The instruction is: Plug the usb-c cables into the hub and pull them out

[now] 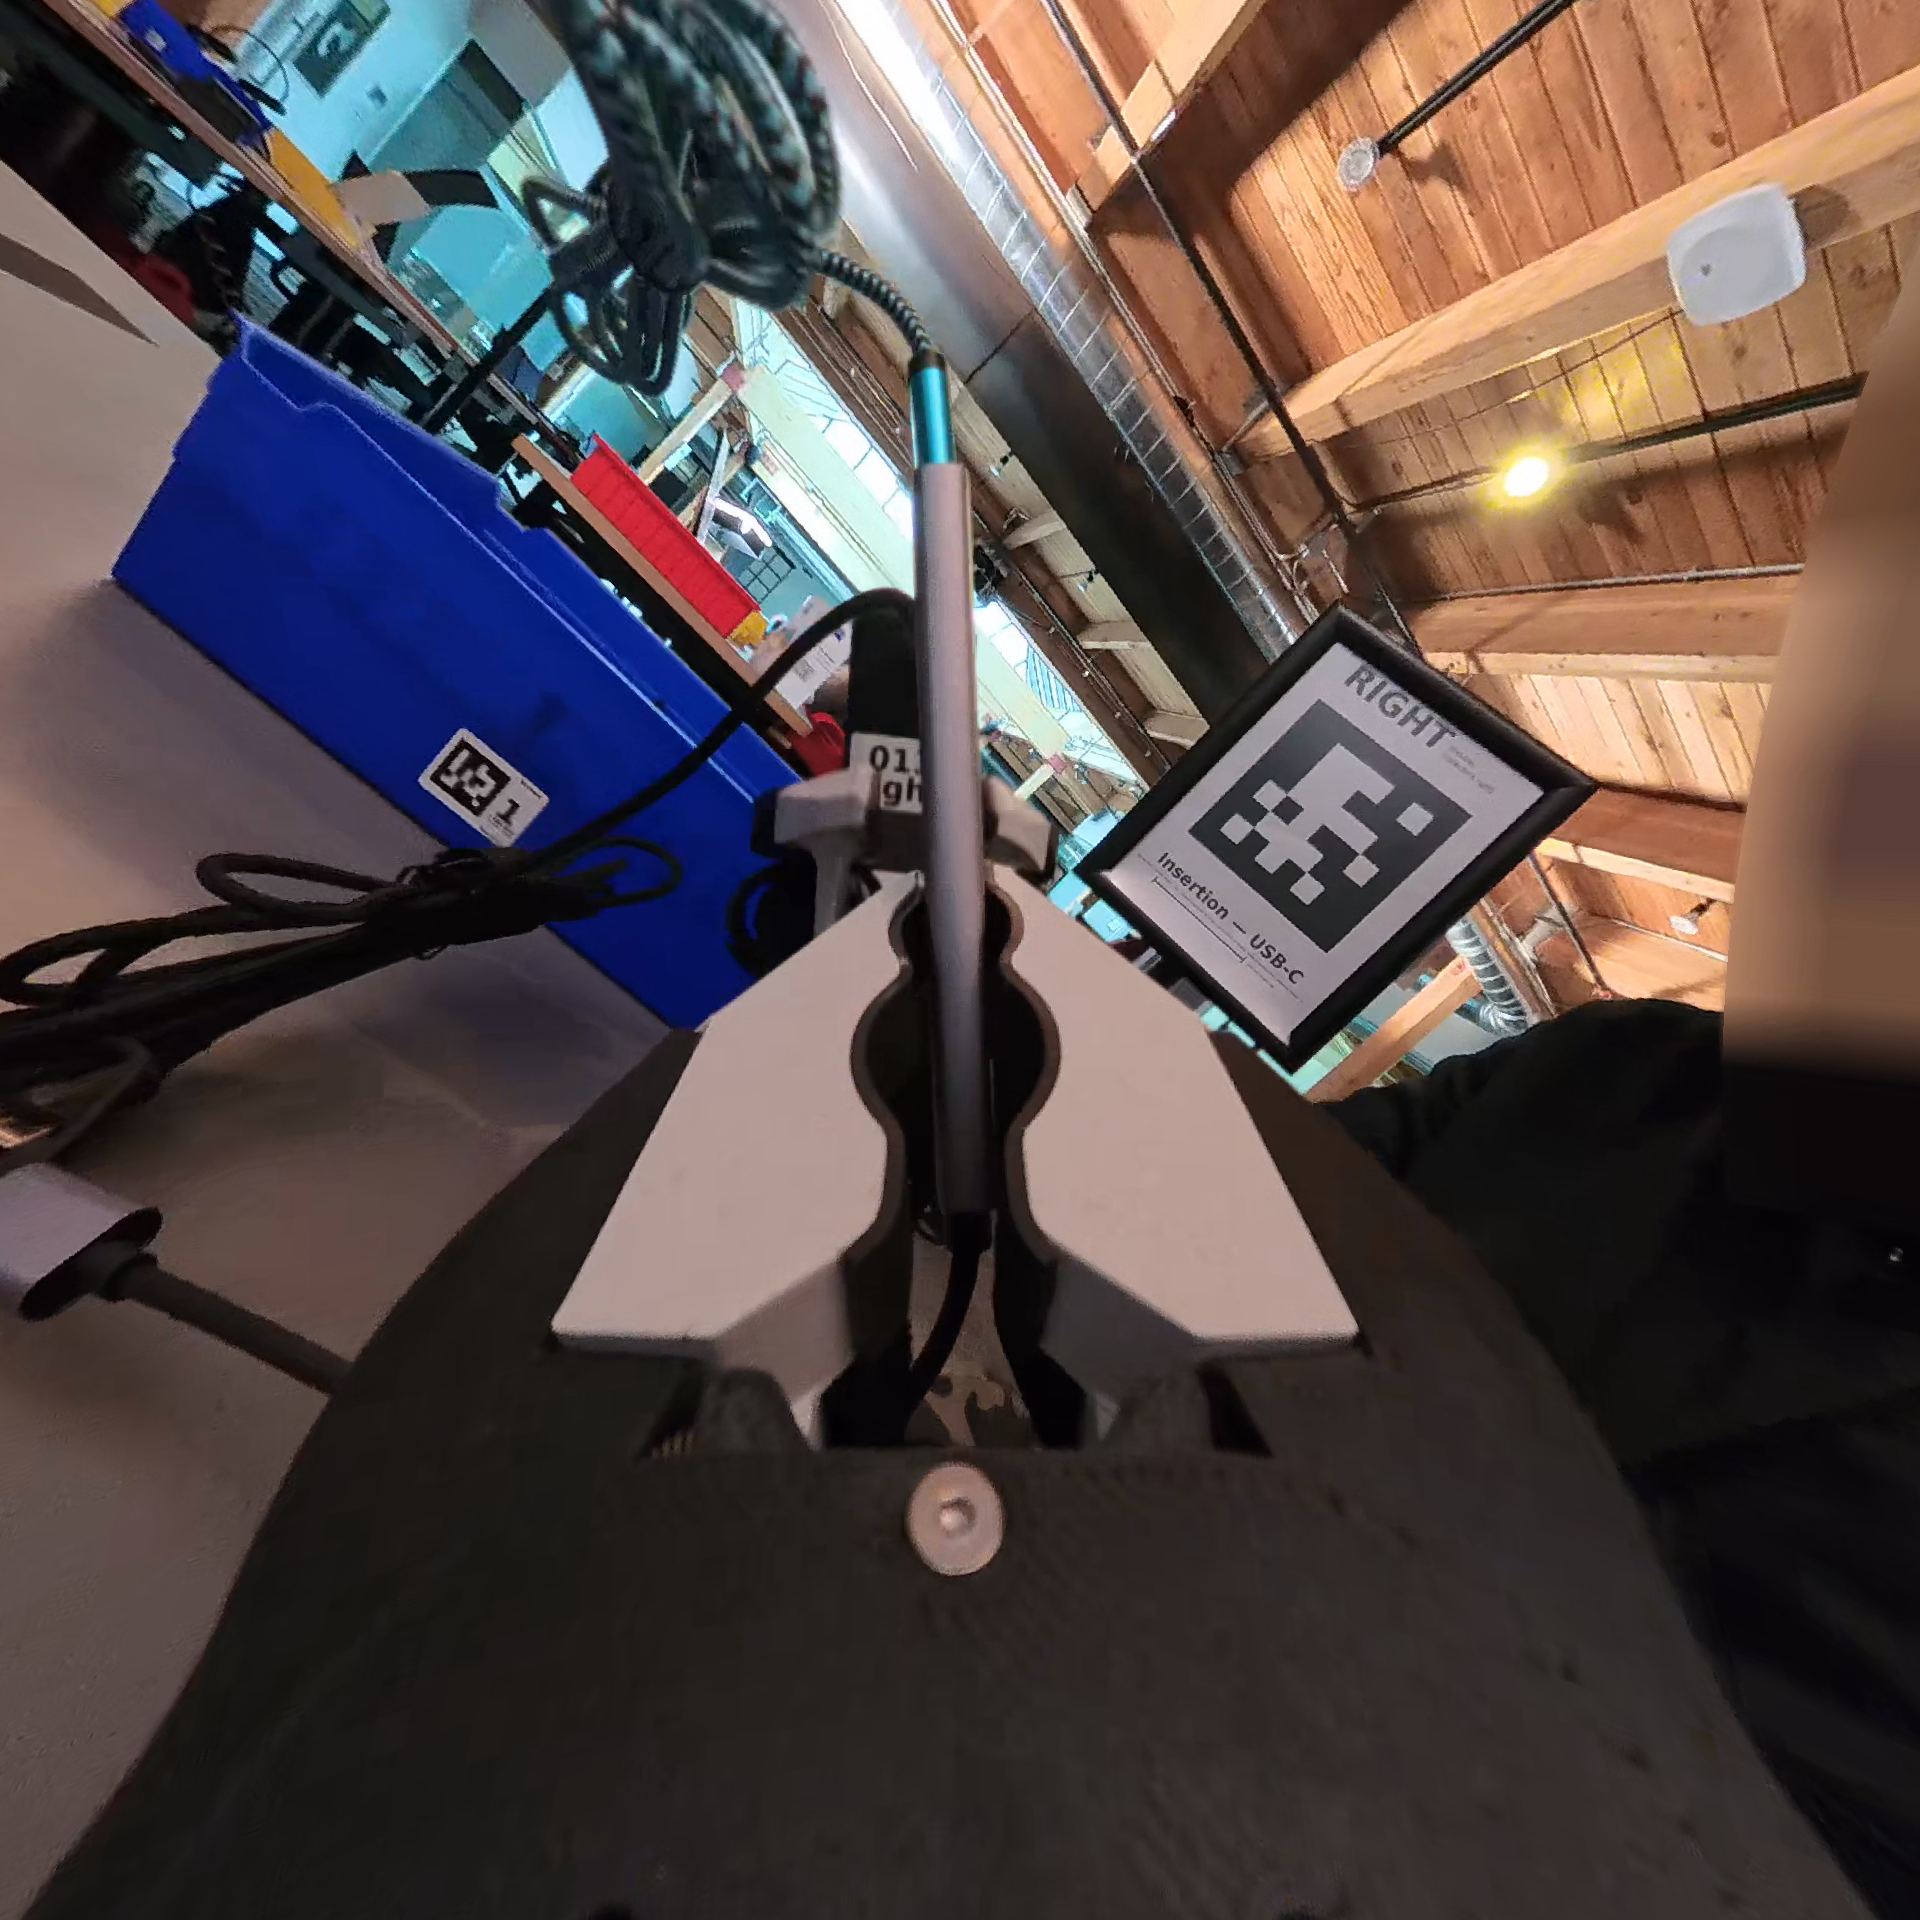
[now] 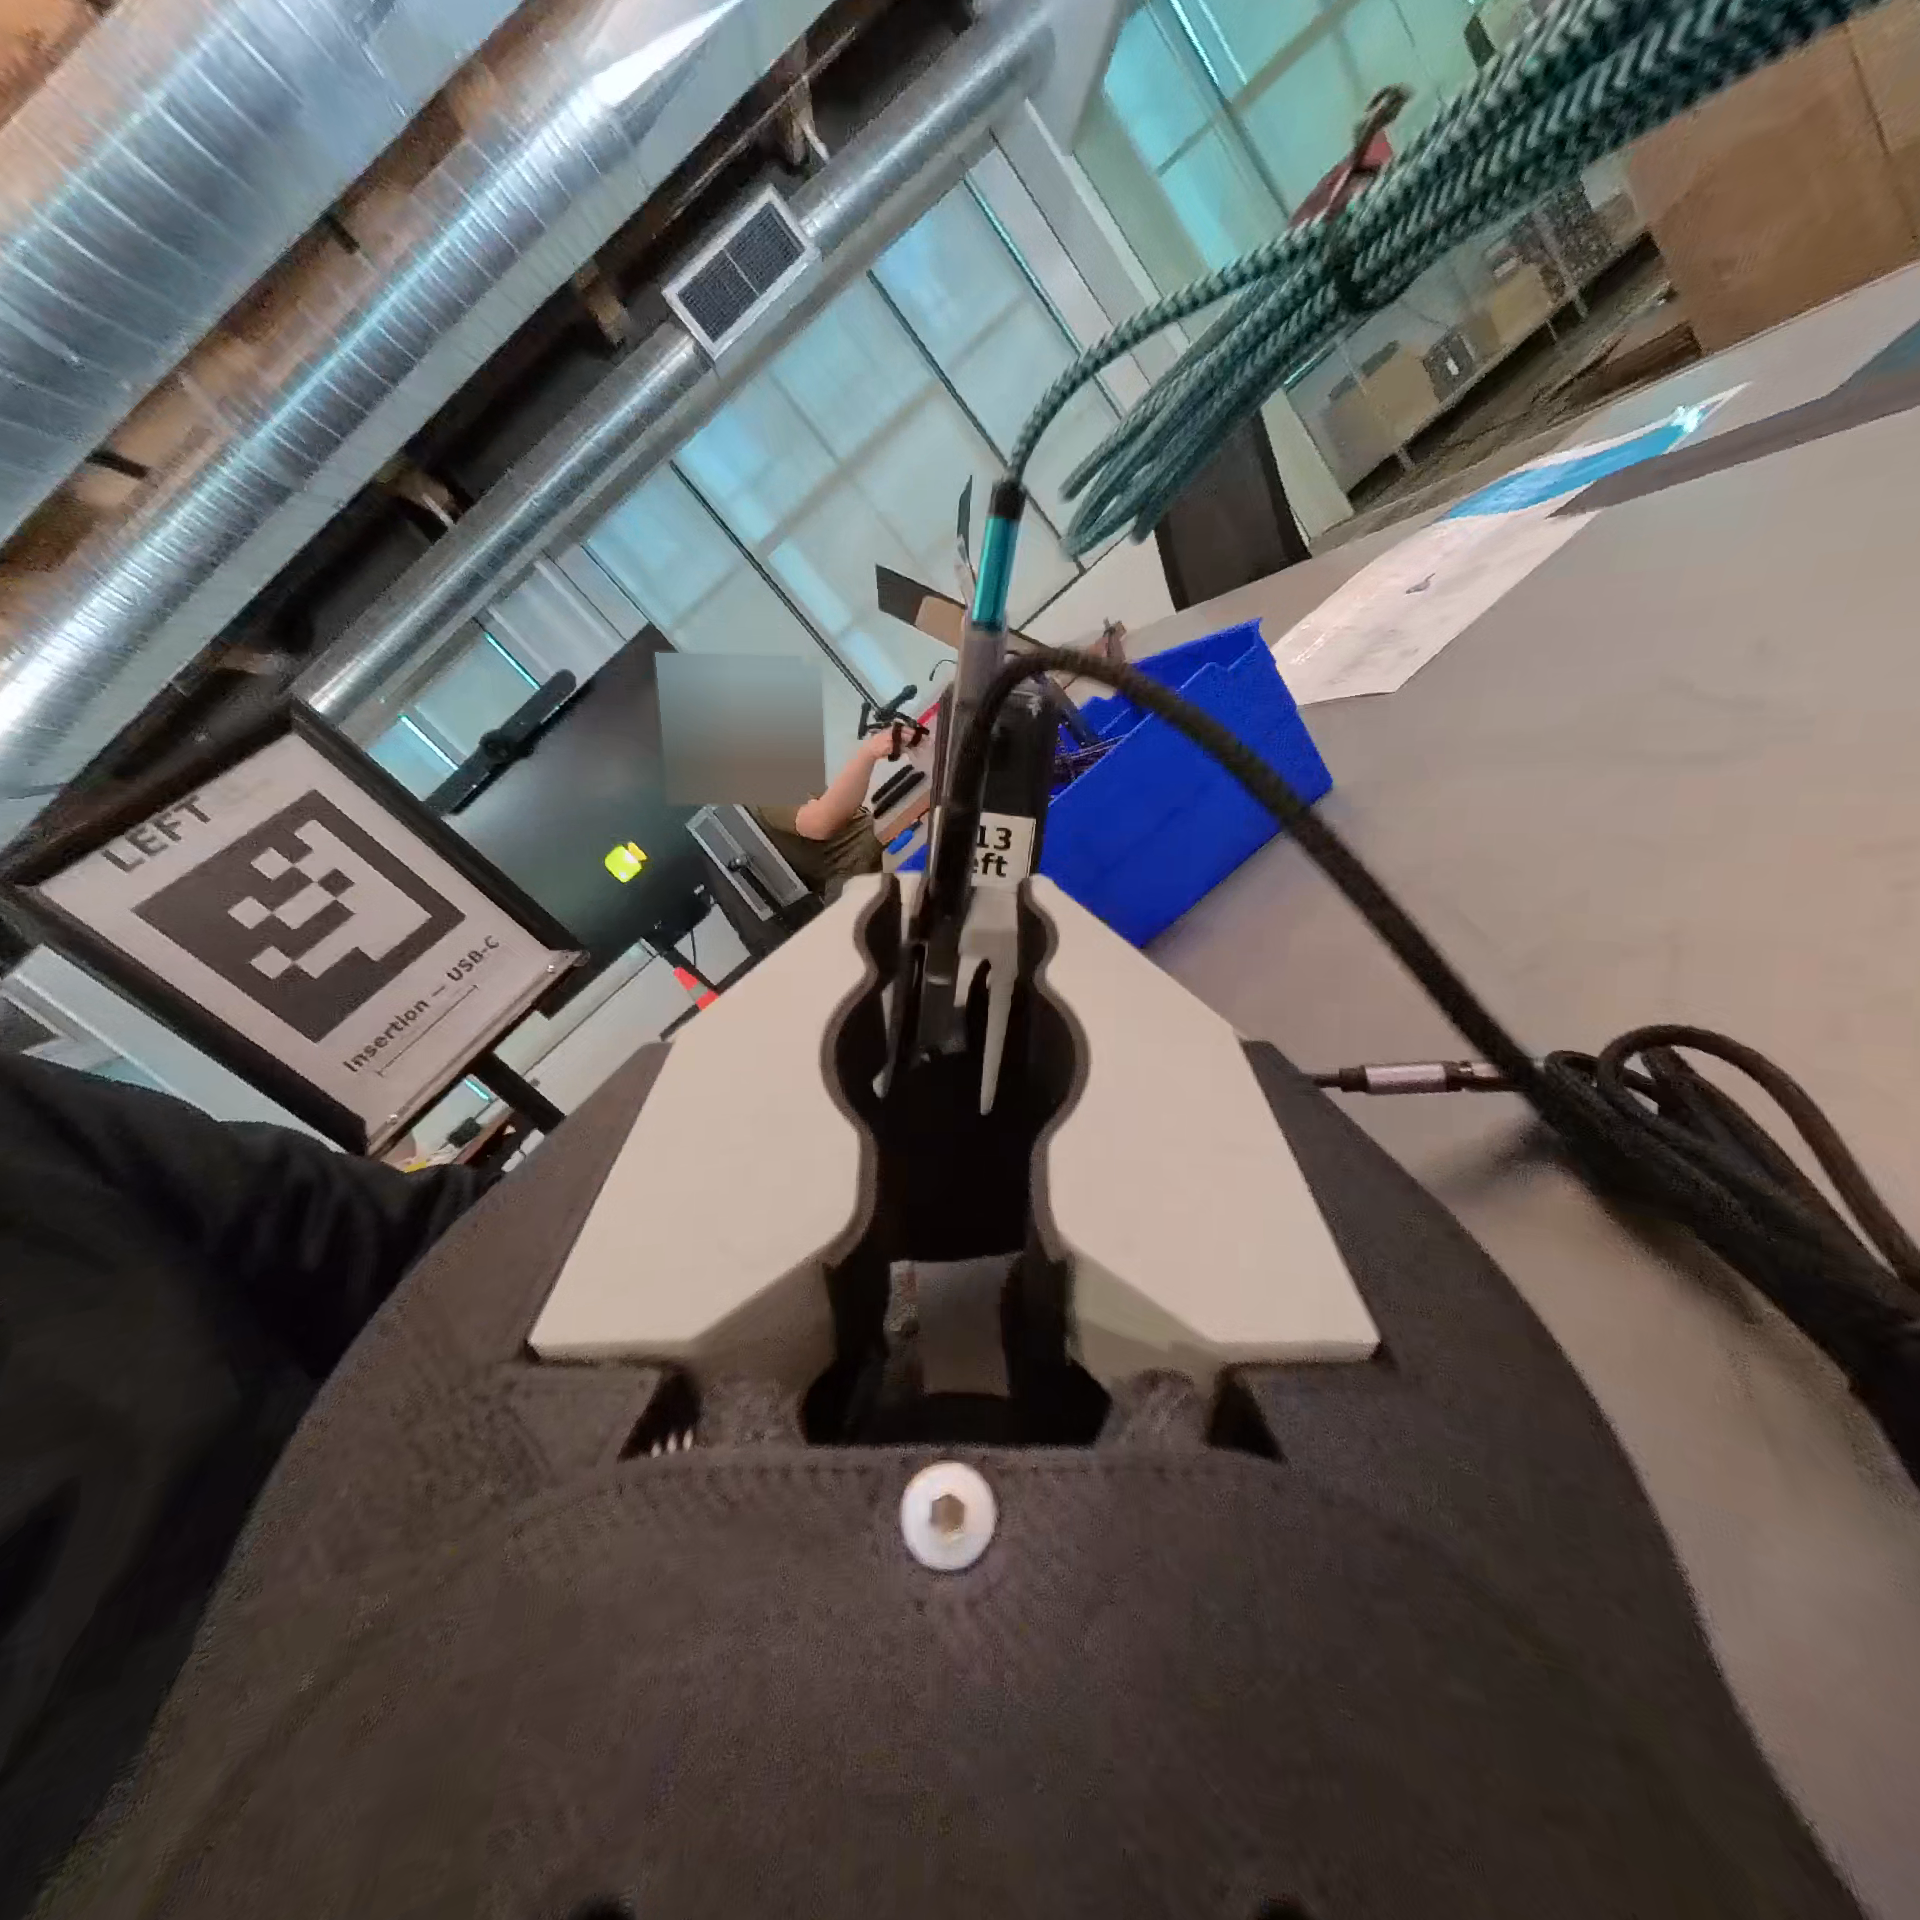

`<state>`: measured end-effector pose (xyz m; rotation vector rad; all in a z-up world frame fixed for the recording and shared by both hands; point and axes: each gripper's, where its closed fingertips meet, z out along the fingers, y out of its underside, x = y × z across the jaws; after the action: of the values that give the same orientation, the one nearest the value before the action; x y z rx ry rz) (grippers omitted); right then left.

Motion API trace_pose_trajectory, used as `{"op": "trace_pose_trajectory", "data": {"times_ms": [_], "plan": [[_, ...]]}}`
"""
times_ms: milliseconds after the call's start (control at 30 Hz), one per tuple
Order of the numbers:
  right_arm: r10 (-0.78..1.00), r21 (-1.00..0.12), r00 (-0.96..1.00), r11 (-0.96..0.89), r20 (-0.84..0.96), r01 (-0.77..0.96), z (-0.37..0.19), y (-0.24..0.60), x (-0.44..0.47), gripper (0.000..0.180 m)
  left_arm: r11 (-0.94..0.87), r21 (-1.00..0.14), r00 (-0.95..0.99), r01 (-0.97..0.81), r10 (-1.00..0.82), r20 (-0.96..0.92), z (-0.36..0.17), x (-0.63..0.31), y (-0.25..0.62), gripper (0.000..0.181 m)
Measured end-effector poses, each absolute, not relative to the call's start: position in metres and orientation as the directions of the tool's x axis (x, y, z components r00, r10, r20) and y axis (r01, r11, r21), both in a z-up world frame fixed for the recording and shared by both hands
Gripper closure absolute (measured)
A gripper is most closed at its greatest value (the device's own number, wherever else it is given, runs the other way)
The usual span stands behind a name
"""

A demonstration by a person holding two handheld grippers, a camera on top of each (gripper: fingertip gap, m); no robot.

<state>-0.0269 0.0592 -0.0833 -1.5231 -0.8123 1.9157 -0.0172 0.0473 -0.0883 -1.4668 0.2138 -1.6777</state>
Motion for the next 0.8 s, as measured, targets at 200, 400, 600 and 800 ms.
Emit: {"op": "trace_pose_trajectory", "data": {"times_ms": [200,400,600,800], "plan": [[0.709,-0.730,-0.232,-0.683,-0.666,0.008,-0.088,0.052,-0.042,0.174,-0.595,-0.650,0.083,0.473,-0.704,0.705,-0.095,-0.008,0.046,0.176],[0.767,-0.781,-0.148,-0.611,-0.624,0.128,-0.097,0.050,-0.041,0.174,-0.527,-0.766,0.256,0.367,-0.735,0.628,-0.103,-0.012,0.048,0.170],[0.770,-0.763,-0.072,-0.608,-0.634,0.218,-0.103,0.062,-0.036,0.174,-0.399,-0.915,0.595,0.059,-0.722,0.353,-0.107,-0.028,0.057,0.150],[0.763,-0.754,-0.101,-0.595,-0.639,0.276,-0.105,0.060,-0.036,0.174,-0.471,-0.866,0.652,-0.167,-0.712,0.261,-0.134,-0.020,0.056,0.155]]}}
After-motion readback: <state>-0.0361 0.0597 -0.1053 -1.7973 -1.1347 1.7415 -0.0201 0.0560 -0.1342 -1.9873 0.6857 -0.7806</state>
